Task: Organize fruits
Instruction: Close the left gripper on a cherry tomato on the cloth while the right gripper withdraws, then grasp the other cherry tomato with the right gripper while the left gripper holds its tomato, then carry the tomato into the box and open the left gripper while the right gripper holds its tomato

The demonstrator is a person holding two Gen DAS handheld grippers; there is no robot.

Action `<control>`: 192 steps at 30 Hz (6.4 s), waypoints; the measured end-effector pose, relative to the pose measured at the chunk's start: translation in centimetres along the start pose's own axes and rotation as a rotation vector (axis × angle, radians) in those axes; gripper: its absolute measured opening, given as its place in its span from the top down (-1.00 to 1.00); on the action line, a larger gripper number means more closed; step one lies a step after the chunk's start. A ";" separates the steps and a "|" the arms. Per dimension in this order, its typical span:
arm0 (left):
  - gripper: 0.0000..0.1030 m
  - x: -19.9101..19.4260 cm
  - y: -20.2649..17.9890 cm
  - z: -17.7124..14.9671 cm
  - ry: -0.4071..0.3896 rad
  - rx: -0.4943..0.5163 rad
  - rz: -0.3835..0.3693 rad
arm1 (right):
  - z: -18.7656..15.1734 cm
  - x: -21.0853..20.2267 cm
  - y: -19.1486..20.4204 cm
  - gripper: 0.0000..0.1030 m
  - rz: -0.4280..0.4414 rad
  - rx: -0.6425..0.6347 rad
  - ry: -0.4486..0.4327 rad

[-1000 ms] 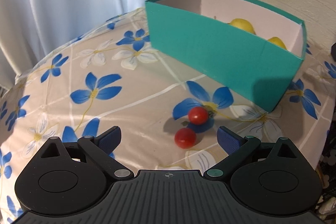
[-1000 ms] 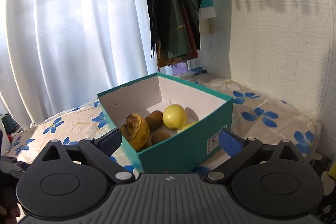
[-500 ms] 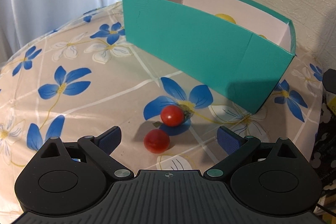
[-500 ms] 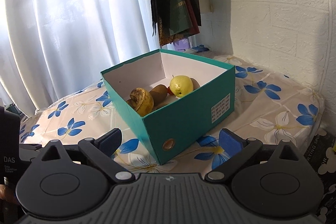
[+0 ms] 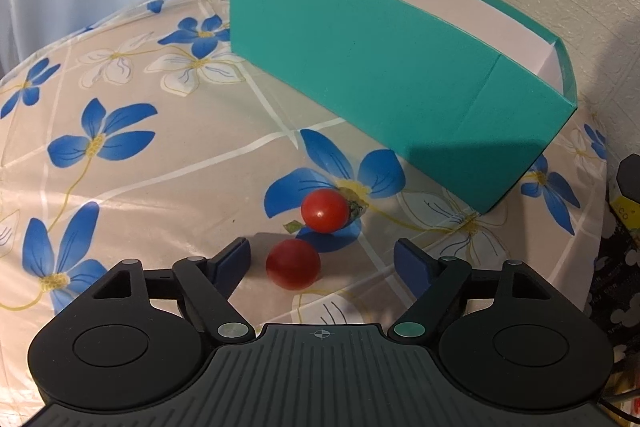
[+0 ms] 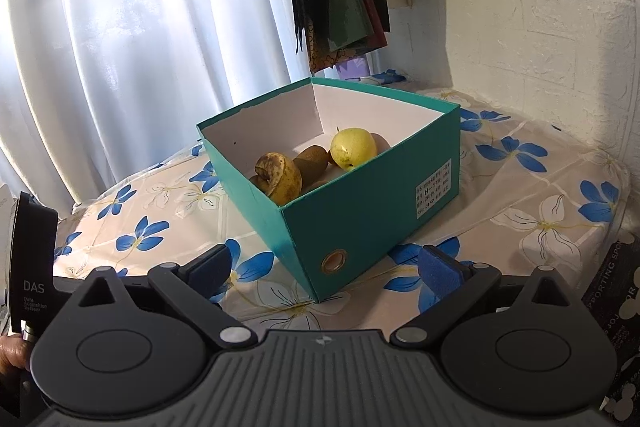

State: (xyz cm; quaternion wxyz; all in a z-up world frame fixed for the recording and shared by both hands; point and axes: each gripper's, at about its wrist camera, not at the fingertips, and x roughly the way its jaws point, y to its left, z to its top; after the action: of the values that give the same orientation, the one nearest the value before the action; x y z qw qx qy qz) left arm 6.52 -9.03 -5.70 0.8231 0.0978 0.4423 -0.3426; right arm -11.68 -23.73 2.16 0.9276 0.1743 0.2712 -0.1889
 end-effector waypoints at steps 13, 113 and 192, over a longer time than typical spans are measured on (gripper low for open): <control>-0.33 -0.3 0.3 0.0 0.005 -0.007 -0.005 | 0.3 0.4 0.5 -0.93 0.003 -0.016 0.011; 0.40 -7.1 5.5 -1.2 -0.047 -0.197 0.131 | -2.0 13.7 12.0 0.26 0.221 -0.423 0.311; 0.39 6.2 -10.7 15.8 -0.078 0.107 0.157 | 1.2 -1.4 -3.2 0.48 -0.116 -0.097 0.050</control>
State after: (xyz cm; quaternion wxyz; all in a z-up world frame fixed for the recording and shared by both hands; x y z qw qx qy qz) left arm 12.31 -27.25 0.18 0.8576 0.1626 0.3819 -0.3038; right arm -13.72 -26.66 3.20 0.9153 0.1178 0.3129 -0.2246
